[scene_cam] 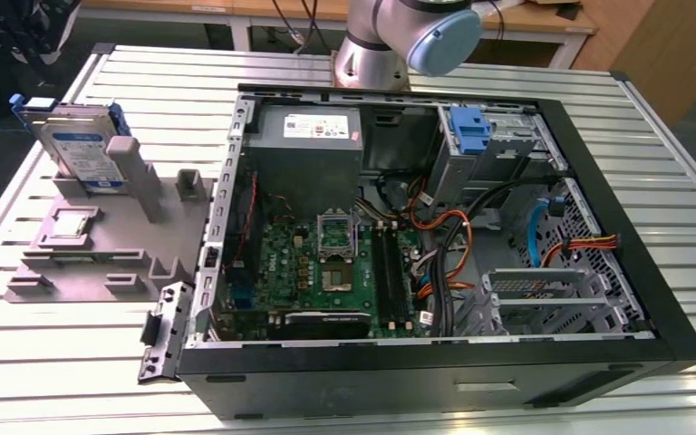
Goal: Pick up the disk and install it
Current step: 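Reach for the disk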
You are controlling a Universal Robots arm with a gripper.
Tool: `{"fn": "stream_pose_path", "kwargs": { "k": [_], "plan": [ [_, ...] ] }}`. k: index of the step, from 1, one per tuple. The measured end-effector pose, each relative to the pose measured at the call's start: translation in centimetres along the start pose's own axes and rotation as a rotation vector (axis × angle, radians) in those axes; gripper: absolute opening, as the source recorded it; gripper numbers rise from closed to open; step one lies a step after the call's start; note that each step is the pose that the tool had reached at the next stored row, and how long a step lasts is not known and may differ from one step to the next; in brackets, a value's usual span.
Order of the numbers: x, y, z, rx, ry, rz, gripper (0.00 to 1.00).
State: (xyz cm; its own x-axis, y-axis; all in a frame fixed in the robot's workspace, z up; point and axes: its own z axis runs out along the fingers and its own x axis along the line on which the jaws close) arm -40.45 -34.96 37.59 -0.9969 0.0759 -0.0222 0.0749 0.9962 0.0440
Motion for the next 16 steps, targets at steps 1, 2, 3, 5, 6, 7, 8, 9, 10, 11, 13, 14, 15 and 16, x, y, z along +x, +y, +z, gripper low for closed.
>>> {"fn": "stream_pose_path", "kwargs": {
  "k": [1,2,3,5,6,7,8,9,10,11,13,14,15,16],
  "plan": [
    [0.02,0.0,0.0,0.0,-0.0001,0.0,0.1],
    [0.04,0.0,0.0,0.0,0.0,0.0,0.1],
    [0.05,0.0,0.0,0.0,0.0,0.0,0.1],
    [0.13,0.0,0.0,0.0,0.0006,0.0,0.1],
    [0.28,-0.01,0.02,0.0001,0.0022,0.0,0.1],
    [0.43,-0.03,0.04,0.0003,0.0043,0.0,0.1],
    [0.57,-0.04,0.06,0.0006,0.0077,0.0,0.1],
    [0.81,-0.06,0.09,0.0008,0.0108,0.0,0.1],
    [1.03,-0.08,0.12,0.001,0.0141,0.001,0.1],
    [1.15,-0.09,0.18,0.0011,0.0183,0.0,0.1],
    [1.31,-0.11,0.28,0.002,0.0271,-0.002,0.1],
    [1.41,-0.12,0.36,0.0022,0.0302,-0.004,0.1],
    [1.52,-0.13,0.44,0.0024,0.0317,-0.006,0.1],
    [1.65,-0.14,0.52,0.0024,0.0328,-0.008,0.1]
  ]
}}
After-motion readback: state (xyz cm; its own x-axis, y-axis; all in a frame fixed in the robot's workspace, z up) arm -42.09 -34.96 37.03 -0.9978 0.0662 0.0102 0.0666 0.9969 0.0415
